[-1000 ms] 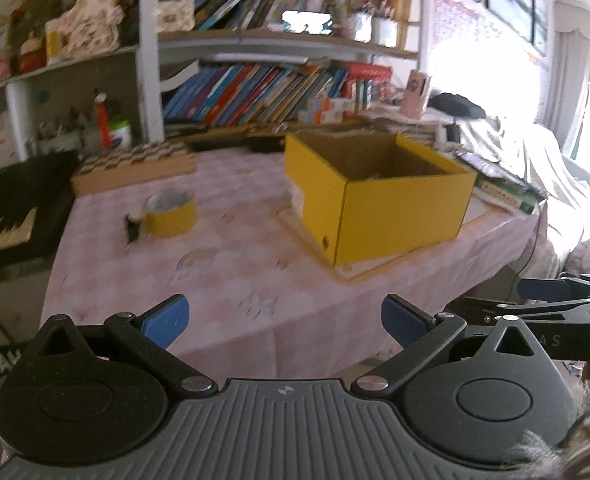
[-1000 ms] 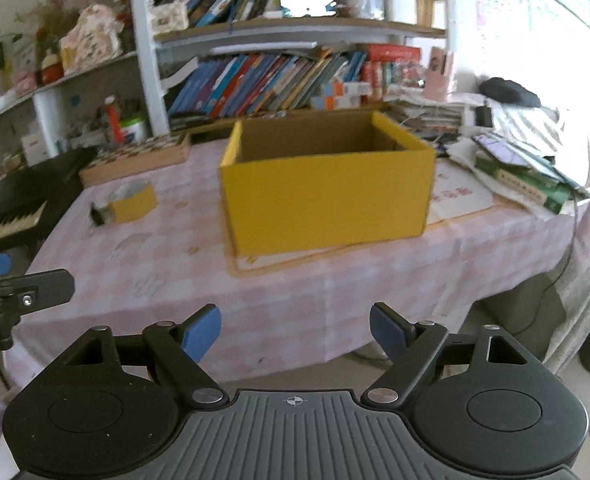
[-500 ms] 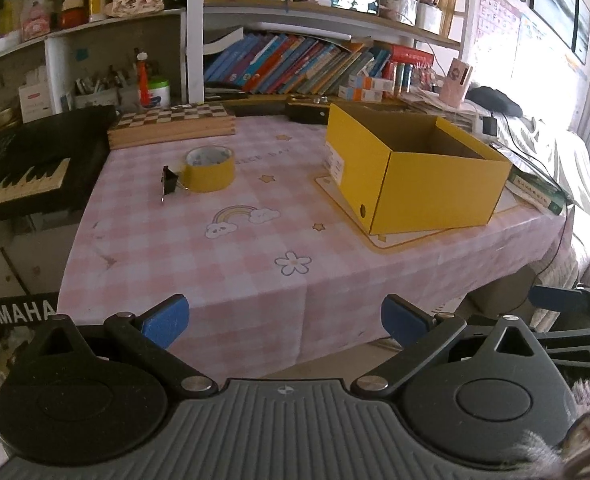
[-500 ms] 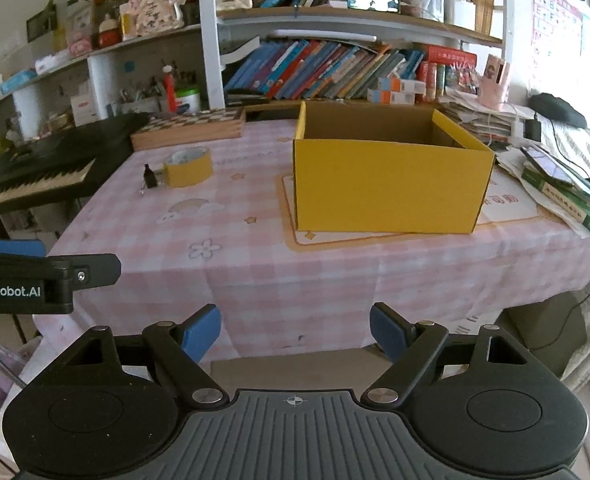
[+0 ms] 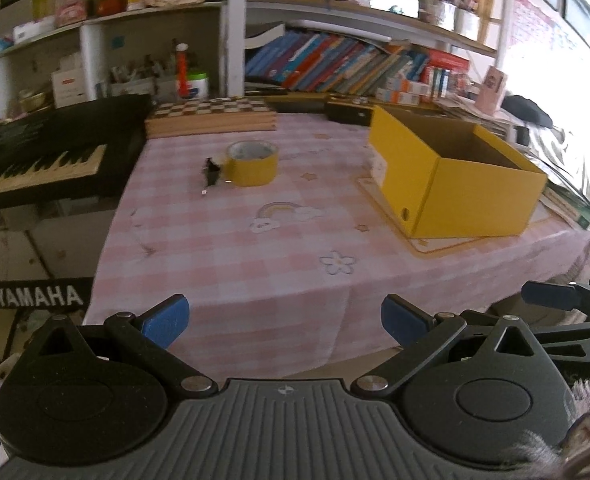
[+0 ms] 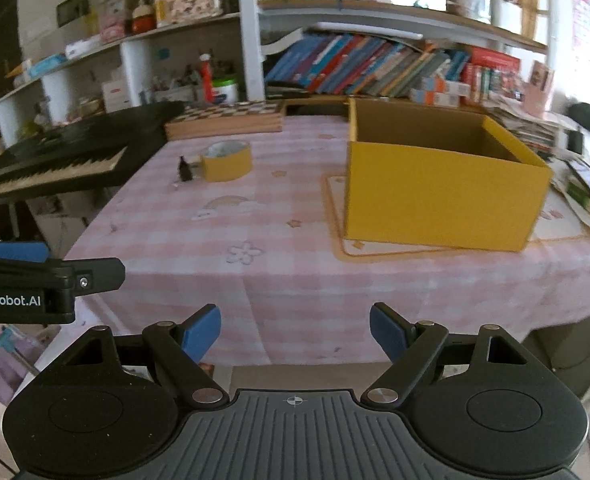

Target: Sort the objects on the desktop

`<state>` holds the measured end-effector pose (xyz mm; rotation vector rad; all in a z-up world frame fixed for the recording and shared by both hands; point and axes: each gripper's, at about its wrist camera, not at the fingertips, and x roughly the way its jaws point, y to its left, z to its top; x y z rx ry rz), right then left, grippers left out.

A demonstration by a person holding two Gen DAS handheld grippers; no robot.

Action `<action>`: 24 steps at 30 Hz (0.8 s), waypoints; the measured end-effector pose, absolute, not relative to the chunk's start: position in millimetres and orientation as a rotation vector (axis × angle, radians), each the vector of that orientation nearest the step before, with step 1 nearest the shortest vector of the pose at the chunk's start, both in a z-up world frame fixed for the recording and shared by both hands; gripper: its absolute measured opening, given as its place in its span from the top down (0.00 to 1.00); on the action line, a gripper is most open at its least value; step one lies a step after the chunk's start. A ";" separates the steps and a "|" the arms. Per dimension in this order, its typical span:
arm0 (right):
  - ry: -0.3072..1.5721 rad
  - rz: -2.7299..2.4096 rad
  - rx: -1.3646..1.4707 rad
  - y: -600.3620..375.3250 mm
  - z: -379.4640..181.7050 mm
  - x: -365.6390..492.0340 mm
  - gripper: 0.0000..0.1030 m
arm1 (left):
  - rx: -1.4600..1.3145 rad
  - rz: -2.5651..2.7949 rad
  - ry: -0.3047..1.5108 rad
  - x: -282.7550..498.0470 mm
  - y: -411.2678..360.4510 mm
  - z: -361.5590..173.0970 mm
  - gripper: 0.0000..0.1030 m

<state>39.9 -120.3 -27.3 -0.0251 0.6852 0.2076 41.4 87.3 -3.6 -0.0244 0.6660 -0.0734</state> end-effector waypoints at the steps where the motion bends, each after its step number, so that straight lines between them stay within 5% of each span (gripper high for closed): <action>1: 0.685 0.219 -0.028 -118.0 -27.4 42.2 0.18 | -0.026 -0.064 0.668 42.6 89.6 -3.7 0.00; 24: 0.681 0.356 -0.090 -90.4 -21.9 103.6 0.19 | -0.064 0.034 0.688 86.9 109.5 -4.9 0.00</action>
